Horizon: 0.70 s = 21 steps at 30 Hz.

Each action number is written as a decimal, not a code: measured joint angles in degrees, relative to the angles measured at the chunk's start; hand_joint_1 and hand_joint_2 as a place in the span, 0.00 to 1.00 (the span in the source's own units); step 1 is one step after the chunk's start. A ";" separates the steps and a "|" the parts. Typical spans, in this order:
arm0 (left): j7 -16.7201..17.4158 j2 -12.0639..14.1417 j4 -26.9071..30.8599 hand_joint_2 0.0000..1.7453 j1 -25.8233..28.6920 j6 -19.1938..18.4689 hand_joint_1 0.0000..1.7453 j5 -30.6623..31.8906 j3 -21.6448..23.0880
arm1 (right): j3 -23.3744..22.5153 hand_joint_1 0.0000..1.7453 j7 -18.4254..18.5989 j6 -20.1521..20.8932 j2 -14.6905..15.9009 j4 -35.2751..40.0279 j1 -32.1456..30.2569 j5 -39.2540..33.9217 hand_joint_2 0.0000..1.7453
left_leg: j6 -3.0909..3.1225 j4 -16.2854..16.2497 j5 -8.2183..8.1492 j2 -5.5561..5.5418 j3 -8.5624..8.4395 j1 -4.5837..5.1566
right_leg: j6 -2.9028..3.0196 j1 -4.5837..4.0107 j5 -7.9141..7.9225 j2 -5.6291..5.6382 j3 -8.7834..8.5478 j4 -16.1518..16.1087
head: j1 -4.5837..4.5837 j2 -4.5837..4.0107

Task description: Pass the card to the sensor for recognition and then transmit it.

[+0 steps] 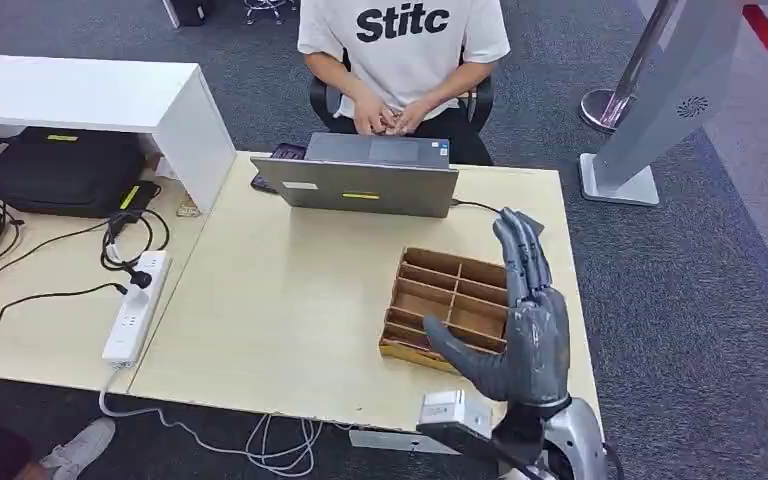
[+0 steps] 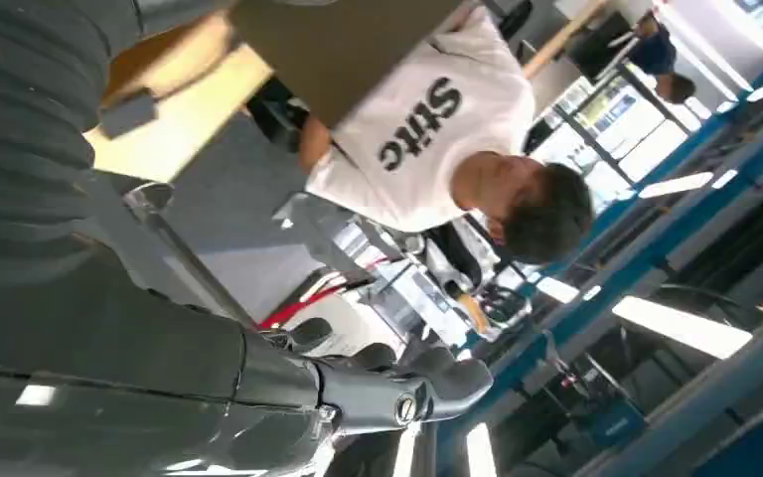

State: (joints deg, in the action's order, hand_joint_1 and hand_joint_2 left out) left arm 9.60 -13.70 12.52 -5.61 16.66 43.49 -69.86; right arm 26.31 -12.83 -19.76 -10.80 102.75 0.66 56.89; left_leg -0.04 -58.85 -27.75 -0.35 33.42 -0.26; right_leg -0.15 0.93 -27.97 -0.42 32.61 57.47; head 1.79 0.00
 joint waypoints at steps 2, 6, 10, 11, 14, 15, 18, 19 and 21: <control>0.00 -0.22 0.00 1.00 0.13 0.33 0.00 -0.33 -0.48 | -1.97 0.00 -2.14 1.32 0.50 1.00 -2.39 -6.06 1.00 | 0.00 0.00 -0.01 0.12 -0.01 0.00 | 0.01 0.00 0.01 0.13 0.03 0.00 | 0.04 0.00; -0.57 -0.52 0.00 1.00 0.10 1.31 0.00 -0.59 -0.94 | -7.55 0.00 -4.93 3.71 0.61 3.32 -5.54 -10.49 1.00 | 0.00 0.00 -0.01 0.09 -0.02 0.00 | 0.00 0.00 0.00 0.10 0.03 0.00 | 0.02 0.00; -1.12 -0.74 0.00 1.00 0.07 1.40 0.00 -0.98 -1.27 | -12.24 0.00 -7.01 5.38 0.61 4.90 -8.00 -15.55 1.00 | 0.00 0.00 -0.02 0.11 -0.03 0.00 | 0.00 0.00 0.00 0.12 0.03 0.00 | 0.02 0.00; -1.14 -0.79 0.00 1.00 0.06 1.31 0.00 -1.20 -1.38 | -14.19 0.00 -7.67 7.04 0.57 5.31 -8.34 -19.27 1.00 | 0.00 0.00 -0.01 0.11 -0.03 0.00 | 0.00 0.00 0.00 0.11 0.03 0.00 | 0.02 0.00; -1.14 -0.79 0.00 1.00 0.09 1.20 0.00 -1.38 -1.75 | -20.81 0.00 -9.02 10.36 0.24 6.34 -8.77 -25.94 1.00 | 0.00 0.00 -0.01 0.10 -0.02 0.01 | 0.00 0.01 0.01 0.11 0.01 0.00 | 0.02 0.00; -1.14 -0.79 0.00 1.00 0.06 1.20 0.00 -1.42 -1.86 | -23.06 0.00 -9.37 11.21 0.00 6.58 -8.81 -26.70 1.00 | 0.00 0.00 -0.01 0.10 -0.04 0.02 | 0.00 0.01 0.01 0.11 0.01 0.00 | 0.02 0.00; -1.07 -0.79 0.00 1.00 0.02 1.20 0.00 -1.44 -2.21 | -30.04 0.00 -9.85 13.11 -1.16 6.99 -8.77 -29.10 1.00 | 0.00 -0.02 -0.01 0.10 -0.04 0.02 | 0.00 0.02 0.01 0.10 0.00 0.00 | 0.02 0.00; -1.05 -0.79 0.00 1.00 0.03 1.20 0.00 -1.44 -2.23 | -32.46 0.00 -10.09 13.92 -1.47 6.99 -8.75 -30.26 1.00 | 0.00 -0.03 -0.01 0.08 -0.04 0.02 | 0.00 0.02 0.01 0.08 0.00 0.00 | 0.02 0.00; -1.05 -0.79 0.00 1.00 0.03 1.20 0.00 -1.42 -2.25 | -38.25 0.00 -10.62 16.45 -2.05 6.84 -8.48 -34.21 1.00 | 0.01 -0.02 -0.02 0.08 -0.02 0.02 | 0.00 0.02 0.01 0.08 0.00 0.00 | 0.02 0.00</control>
State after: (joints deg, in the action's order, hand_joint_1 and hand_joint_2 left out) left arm 8.55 -14.49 12.52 -5.57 17.86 42.07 -72.11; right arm -11.93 -23.45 -3.31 -12.85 109.59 -7.82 22.68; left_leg -0.03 -58.88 -27.77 -0.27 33.40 -0.24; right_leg -0.15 0.94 -27.96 -0.34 32.61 57.48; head 1.81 0.00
